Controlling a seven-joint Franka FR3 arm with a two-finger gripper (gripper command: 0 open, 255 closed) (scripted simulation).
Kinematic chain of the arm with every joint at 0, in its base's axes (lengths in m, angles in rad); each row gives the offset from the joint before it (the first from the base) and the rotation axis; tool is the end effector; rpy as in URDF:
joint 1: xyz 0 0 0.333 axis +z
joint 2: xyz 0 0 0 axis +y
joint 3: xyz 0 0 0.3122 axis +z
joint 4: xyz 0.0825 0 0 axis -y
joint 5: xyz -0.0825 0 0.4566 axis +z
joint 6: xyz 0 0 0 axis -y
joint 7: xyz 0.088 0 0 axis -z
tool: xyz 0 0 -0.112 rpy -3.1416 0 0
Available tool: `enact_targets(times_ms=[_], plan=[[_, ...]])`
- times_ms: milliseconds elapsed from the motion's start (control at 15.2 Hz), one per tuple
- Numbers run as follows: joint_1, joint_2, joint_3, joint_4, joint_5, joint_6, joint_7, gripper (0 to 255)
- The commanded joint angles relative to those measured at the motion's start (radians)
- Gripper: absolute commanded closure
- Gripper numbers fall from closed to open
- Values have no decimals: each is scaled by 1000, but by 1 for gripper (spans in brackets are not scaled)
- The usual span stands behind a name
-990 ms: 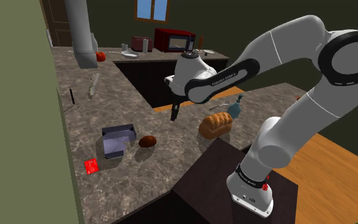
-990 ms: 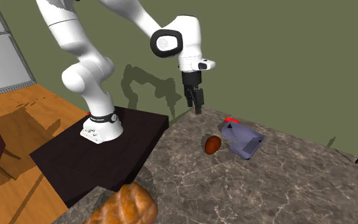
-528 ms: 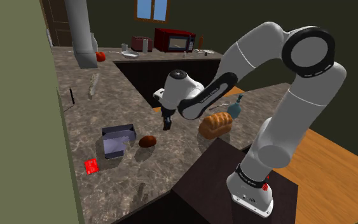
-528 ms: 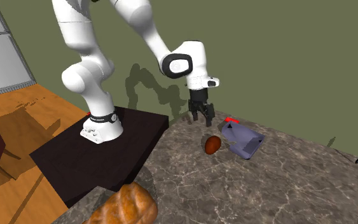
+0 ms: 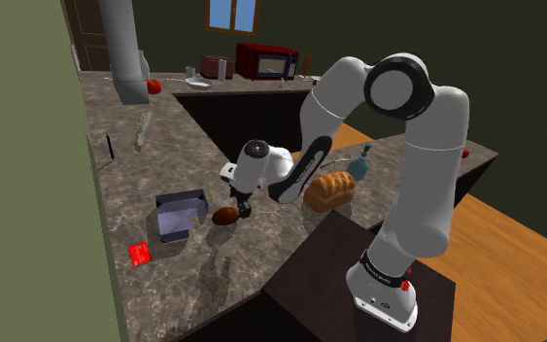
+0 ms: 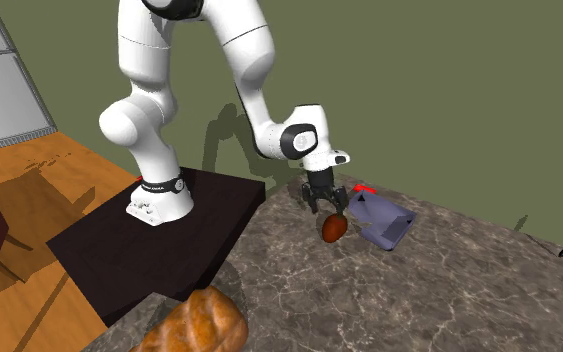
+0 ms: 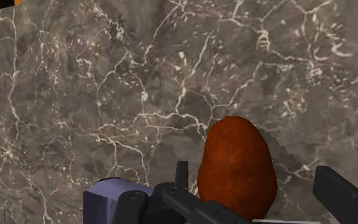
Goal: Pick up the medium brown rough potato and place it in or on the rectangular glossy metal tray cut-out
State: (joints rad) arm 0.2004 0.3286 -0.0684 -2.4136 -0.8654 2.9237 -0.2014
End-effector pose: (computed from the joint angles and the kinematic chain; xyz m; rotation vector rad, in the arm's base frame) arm 0.5089 0.1119 0.1100 2.3768 1.5777 0.2127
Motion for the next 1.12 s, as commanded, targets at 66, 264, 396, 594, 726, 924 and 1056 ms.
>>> enact_targets(times_ms=[66, 264, 396, 594, 726, 924, 1056], plan=[[43, 90, -41, 59, -92, 41, 42, 0], [60, 141, -68, 90, -122, 66, 74, 0], [70, 175, -85, 112, -140, 83, 94, 0], [78, 201, -98, 129, -153, 96, 108, 0], [78, 201, -98, 129, -153, 96, 108, 0], [78, 201, -98, 129, -153, 96, 108, 0], [78, 201, -98, 129, -153, 96, 108, 255]])
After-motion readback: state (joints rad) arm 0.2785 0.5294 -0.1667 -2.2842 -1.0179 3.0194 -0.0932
